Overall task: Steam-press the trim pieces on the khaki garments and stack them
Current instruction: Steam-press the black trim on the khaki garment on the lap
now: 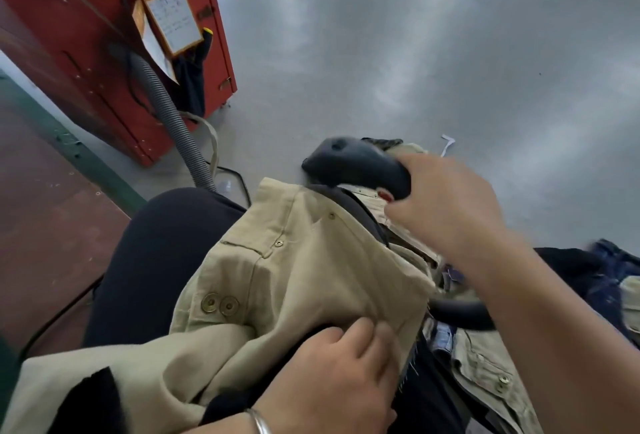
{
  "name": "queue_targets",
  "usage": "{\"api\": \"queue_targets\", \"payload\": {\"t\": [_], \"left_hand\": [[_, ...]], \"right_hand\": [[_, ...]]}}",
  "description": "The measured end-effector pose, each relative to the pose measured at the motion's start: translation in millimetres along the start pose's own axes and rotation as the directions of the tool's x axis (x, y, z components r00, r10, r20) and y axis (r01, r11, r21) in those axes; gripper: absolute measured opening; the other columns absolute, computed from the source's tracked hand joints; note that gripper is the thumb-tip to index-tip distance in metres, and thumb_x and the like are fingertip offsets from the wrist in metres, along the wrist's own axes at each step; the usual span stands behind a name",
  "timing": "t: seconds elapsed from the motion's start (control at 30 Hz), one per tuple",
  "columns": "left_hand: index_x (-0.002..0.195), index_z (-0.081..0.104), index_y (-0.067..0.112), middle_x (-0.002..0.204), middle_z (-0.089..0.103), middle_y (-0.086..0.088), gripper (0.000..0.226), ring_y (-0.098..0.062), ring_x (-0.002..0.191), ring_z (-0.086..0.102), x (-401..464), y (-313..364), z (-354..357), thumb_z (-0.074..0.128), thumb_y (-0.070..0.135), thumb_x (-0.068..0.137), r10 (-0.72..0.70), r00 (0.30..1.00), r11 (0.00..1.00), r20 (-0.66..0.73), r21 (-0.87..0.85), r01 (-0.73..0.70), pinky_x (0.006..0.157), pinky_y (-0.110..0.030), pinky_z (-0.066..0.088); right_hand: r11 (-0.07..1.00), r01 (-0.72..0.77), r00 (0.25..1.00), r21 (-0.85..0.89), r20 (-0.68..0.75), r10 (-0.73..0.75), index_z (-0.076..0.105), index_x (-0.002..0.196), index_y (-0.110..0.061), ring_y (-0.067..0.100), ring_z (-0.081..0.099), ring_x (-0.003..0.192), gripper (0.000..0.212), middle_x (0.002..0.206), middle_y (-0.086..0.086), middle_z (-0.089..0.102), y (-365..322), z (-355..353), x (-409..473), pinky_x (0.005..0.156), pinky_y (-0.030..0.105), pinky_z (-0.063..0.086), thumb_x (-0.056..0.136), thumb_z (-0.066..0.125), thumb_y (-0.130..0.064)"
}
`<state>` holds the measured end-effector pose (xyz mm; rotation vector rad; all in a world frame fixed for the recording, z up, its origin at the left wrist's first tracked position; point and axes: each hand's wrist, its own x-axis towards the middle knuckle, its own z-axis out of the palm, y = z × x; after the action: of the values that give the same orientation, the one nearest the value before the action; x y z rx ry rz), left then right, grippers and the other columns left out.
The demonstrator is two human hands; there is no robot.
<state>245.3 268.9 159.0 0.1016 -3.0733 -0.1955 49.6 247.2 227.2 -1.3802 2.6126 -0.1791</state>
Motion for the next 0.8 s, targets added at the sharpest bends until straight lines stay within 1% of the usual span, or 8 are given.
{"api": "queue_targets", "payload": {"t": [0.1, 0.2, 0.3, 0.4, 0.47, 0.53, 0.67, 0.8], "left_hand": [[0.088, 0.076, 0.022, 0.096, 0.072, 0.0, 0.037, -0.011, 0.073, 0.066, -1, 3, 3, 0.044, 0.038, 0.076, 0.018, 0.999, 1.0, -0.034, 0.001, -0.018, 0.051, -0.02, 0.047], [0.094, 0.076, 0.023, 0.098, 0.072, 0.003, 0.042, -0.01, 0.075, 0.065, -1, 1, 5, 0.04, 0.039, 0.078, -0.005, 0.995, 1.0, -0.1, -0.016, 0.003, 0.055, -0.02, 0.048], [0.088, 0.074, 0.029, 0.092, 0.07, 0.011, 0.035, -0.005, 0.073, 0.063, 2, 1, 11, 0.041, 0.033, 0.079, 0.0, 0.993, 0.999, -0.119, -0.053, -0.007, 0.058, -0.021, 0.048], [0.076, 0.068, 0.033, 0.08, 0.063, 0.018, 0.02, -0.002, 0.07, 0.055, 7, 5, 15, 0.049, 0.025, 0.077, 0.046, 0.991, 0.999, -0.125, -0.019, -0.048, 0.059, -0.017, 0.04], [0.075, 0.065, 0.032, 0.077, 0.059, 0.017, 0.021, -0.003, 0.067, 0.052, 9, 7, 16, 0.047, 0.022, 0.078, 0.062, 0.988, 0.998, -0.144, -0.011, -0.064, 0.057, -0.018, 0.038], [0.078, 0.066, 0.032, 0.077, 0.058, 0.016, 0.018, -0.004, 0.067, 0.051, 9, 7, 16, 0.049, 0.024, 0.08, 0.088, 0.988, 0.995, -0.123, -0.025, -0.092, 0.056, -0.018, 0.037], [0.082, 0.066, 0.038, 0.08, 0.058, 0.022, 0.018, 0.003, 0.071, 0.051, 8, 6, 13, 0.05, 0.032, 0.08, 0.088, 0.996, 0.996, -0.02, -0.019, -0.089, 0.06, -0.014, 0.034], [0.088, 0.068, 0.037, 0.081, 0.059, 0.02, 0.014, 0.001, 0.072, 0.052, 5, 5, 9, 0.056, 0.036, 0.081, 0.078, 0.997, 0.995, 0.017, -0.057, -0.077, 0.061, -0.014, 0.038]], "right_hand": [[0.997, -0.044, 0.999, 0.066, -0.002, 0.044, 0.062, 0.102, -0.027, 0.025, 0.059, 0.072, 0.018, 0.078, -0.002, 0.062, 5, -8, 25, 0.062, 0.029, 0.038, 0.085, 0.066, -0.03], [0.986, -0.004, 1.0, 0.166, -0.006, 0.005, 0.063, 0.091, -0.029, 0.018, 0.064, 0.059, 0.018, 0.06, -0.006, 0.061, 22, -26, 12, 0.053, 0.028, 0.046, 0.075, 0.07, -0.029], [0.995, 0.039, 0.999, 0.09, 0.017, -0.041, 0.059, 0.084, -0.039, 0.004, 0.055, 0.043, 0.024, 0.06, -0.021, 0.062, 35, -40, -21, 0.045, 0.025, 0.042, 0.061, 0.064, -0.046], [0.998, 0.058, 0.991, 0.009, 0.122, -0.058, 0.055, 0.083, -0.048, 0.005, 0.052, 0.041, 0.032, 0.062, -0.027, 0.06, 38, -45, -46, 0.044, 0.035, 0.047, 0.051, 0.055, -0.05], [0.995, 0.083, 0.981, -0.063, 0.181, -0.07, 0.053, 0.082, -0.049, 0.004, 0.053, 0.042, 0.029, 0.064, -0.029, 0.06, 32, -40, -51, 0.046, 0.036, 0.049, 0.055, 0.061, -0.046], [0.983, 0.107, 0.976, -0.149, 0.205, -0.075, 0.053, 0.082, -0.042, 0.003, 0.052, 0.044, 0.023, 0.057, -0.017, 0.061, 23, -33, -48, 0.047, 0.03, 0.047, 0.064, 0.068, -0.043], [0.948, 0.153, 0.983, -0.28, 0.138, -0.118, 0.052, 0.082, -0.036, 0.002, 0.045, 0.051, 0.018, 0.058, -0.013, 0.051, -10, -30, -28, 0.044, 0.021, 0.028, 0.075, 0.066, -0.046], [0.948, 0.196, 0.98, -0.251, 0.076, -0.183, 0.054, 0.088, -0.035, 0.013, 0.042, 0.058, 0.013, 0.067, -0.012, 0.047, -37, -17, 3, 0.047, 0.021, 0.021, 0.082, 0.064, -0.04]]}}
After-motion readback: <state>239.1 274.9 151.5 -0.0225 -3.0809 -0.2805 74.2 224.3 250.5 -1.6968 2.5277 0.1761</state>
